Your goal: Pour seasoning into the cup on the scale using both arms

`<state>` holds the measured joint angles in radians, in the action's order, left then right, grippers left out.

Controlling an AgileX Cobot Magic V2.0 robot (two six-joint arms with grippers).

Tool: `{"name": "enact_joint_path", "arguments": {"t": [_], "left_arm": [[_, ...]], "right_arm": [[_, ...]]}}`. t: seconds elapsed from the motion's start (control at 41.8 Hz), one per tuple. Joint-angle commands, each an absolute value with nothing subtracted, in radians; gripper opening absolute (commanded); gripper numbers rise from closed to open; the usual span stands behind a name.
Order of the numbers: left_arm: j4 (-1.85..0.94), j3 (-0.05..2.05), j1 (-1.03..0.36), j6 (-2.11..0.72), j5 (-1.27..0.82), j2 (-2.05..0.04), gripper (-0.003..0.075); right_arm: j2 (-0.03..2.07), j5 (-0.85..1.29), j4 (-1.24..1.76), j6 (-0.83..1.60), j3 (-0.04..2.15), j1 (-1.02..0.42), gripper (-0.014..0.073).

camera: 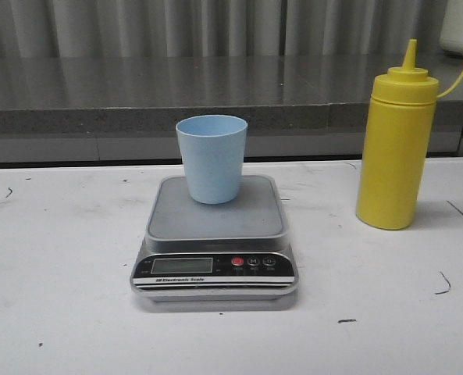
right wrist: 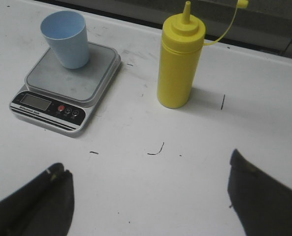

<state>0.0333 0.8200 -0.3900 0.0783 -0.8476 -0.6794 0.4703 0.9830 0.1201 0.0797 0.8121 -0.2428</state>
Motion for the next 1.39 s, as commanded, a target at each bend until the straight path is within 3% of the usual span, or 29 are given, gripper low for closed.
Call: {"name": "enact_joint_path", "arguments": {"t": [0.0, 0.072, 0.239, 0.311, 0.359, 0.886, 1.365], "left_arm": [[0.034, 0.847, -0.385, 0.085, -0.774, -0.679, 0.0355], [0.034, 0.847, -0.385, 0.085, -0.774, -0.679, 0.0318], [0.034, 0.847, -0.385, 0.085, -0.776, -0.679, 0.0075], [0.034, 0.847, -0.385, 0.085, -0.776, -0.679, -0.0022], [0.034, 0.847, -0.385, 0.085, -0.776, -0.679, -0.002], [0.028, 0.802, -0.376, 0.085, -0.724, -0.644, -0.002], [0.027, 0.214, -0.081, 0.085, -0.183, -0.171, -0.002]], "right_arm": [[0.475, 0.927, 0.116, 0.09, 0.844, -0.246, 0.0566], [0.475, 0.928, 0.117, 0.09, 0.844, -0.246, 0.0444], [0.475, 0.924, 0.117, 0.09, 0.844, -0.246, 0.0083], [0.475, 0.924, 0.117, 0.09, 0.844, -0.246, -0.0025], [0.475, 0.925, 0.117, 0.09, 0.844, -0.246, -0.0074], [0.475, 0.94, 0.113, 0.09, 0.844, -0.246, -0.0068], [0.475, 0.94, 0.113, 0.09, 0.844, -0.246, -0.0068]]}}
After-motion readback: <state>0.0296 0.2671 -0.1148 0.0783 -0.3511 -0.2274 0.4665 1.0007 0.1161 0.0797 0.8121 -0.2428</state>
